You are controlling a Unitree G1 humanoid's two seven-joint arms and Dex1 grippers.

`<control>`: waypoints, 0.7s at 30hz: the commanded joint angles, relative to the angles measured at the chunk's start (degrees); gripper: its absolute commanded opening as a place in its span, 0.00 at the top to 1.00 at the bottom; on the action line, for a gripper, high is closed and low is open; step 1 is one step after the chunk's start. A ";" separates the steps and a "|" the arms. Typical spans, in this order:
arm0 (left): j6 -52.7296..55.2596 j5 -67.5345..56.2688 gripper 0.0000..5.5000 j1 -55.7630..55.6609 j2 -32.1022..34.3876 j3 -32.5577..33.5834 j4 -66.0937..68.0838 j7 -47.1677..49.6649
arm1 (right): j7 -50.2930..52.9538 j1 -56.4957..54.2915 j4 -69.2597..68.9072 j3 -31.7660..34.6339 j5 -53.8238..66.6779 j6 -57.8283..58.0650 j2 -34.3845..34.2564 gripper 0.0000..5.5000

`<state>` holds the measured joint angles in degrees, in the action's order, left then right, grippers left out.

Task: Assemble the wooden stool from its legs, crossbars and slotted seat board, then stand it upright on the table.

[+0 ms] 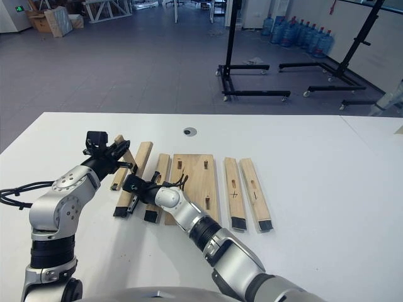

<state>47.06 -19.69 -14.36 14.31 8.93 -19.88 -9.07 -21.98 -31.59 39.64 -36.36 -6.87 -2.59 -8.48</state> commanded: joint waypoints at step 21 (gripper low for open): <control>-1.62 -6.76 0.93 -11.70 3.41 6.64 -4.04 -0.52 | -8.95 11.73 -38.39 4.66 9.17 34.35 6.06 1.00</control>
<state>40.41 -24.41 -23.61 17.43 14.39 -21.52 -11.66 -30.54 -20.65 3.88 -33.24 1.75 29.98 -3.93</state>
